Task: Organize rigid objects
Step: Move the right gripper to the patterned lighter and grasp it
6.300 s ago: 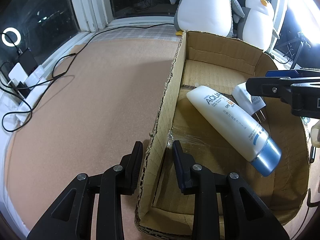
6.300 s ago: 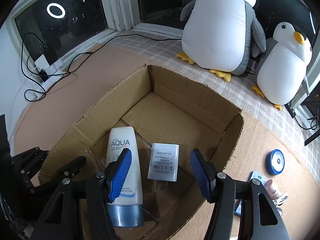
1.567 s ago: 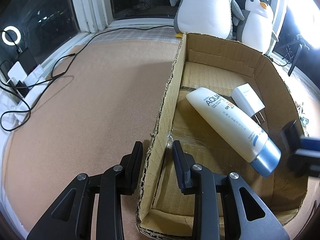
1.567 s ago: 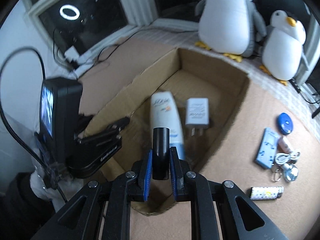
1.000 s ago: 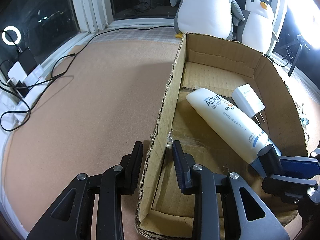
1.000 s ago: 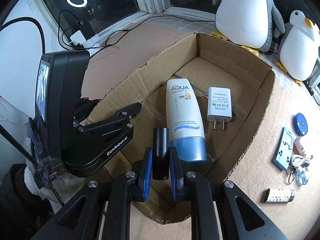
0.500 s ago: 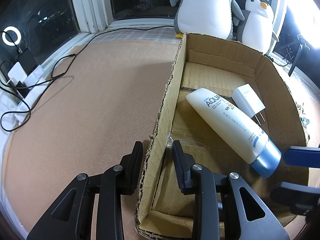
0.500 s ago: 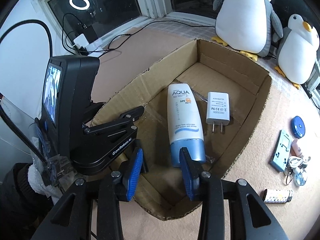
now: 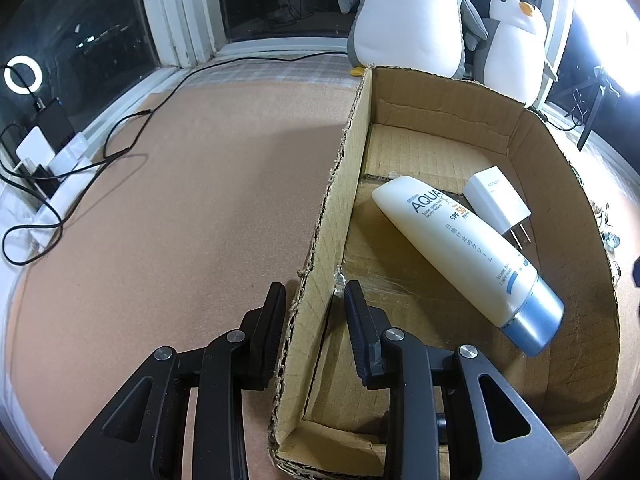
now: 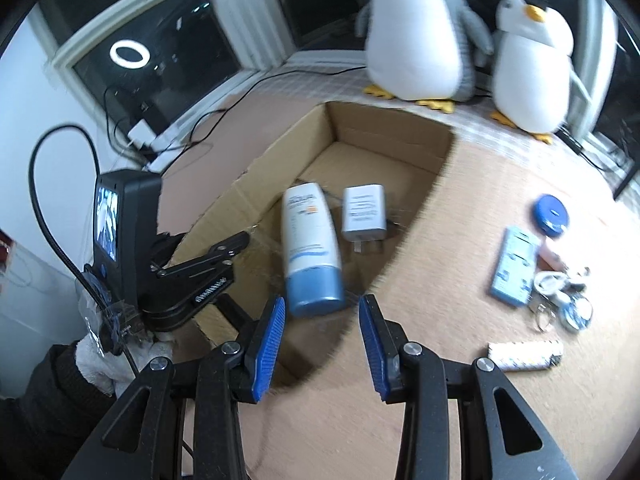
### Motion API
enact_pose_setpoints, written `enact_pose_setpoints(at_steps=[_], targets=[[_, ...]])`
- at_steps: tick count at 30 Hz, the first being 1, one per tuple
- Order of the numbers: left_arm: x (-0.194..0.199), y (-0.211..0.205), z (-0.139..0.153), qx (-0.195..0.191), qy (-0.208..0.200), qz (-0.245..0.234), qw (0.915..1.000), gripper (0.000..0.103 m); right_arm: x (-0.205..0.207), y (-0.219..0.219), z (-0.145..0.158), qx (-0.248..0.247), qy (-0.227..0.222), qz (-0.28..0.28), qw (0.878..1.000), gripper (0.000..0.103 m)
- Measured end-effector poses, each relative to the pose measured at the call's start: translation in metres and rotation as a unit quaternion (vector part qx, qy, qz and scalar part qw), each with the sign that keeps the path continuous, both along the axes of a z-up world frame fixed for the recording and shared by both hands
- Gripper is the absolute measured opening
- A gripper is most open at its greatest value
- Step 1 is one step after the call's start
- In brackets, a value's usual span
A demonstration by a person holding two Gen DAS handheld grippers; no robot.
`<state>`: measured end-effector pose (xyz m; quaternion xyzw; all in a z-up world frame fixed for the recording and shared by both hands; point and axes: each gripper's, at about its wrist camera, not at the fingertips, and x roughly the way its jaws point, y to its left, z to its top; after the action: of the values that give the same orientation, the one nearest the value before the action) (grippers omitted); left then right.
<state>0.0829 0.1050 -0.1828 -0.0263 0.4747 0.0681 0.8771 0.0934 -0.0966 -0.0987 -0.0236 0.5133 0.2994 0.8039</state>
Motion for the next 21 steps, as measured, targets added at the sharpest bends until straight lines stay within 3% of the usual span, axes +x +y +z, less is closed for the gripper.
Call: enact_pose_setpoints(at_steps=[10, 17, 21], targets=[[0.000, -0.001, 0.000, 0.003, 0.000, -0.001, 1.0000, 0.029, 0.005, -0.089, -0.008, 0.007, 0.017, -0.119, 0.993, 0.042], [-0.001, -0.001, 0.000, 0.003, -0.001, -0.001, 1.0000, 0.029, 0.028, -0.144, -0.043, -0.002, 0.088, -0.257, 0.962, 0.042], [-0.001, -0.001, 0.000, 0.001, -0.002, -0.001, 1.0000, 0.029, 0.036, -0.154, -0.058, 0.010, 0.121, -0.296, 0.947, 0.042]])
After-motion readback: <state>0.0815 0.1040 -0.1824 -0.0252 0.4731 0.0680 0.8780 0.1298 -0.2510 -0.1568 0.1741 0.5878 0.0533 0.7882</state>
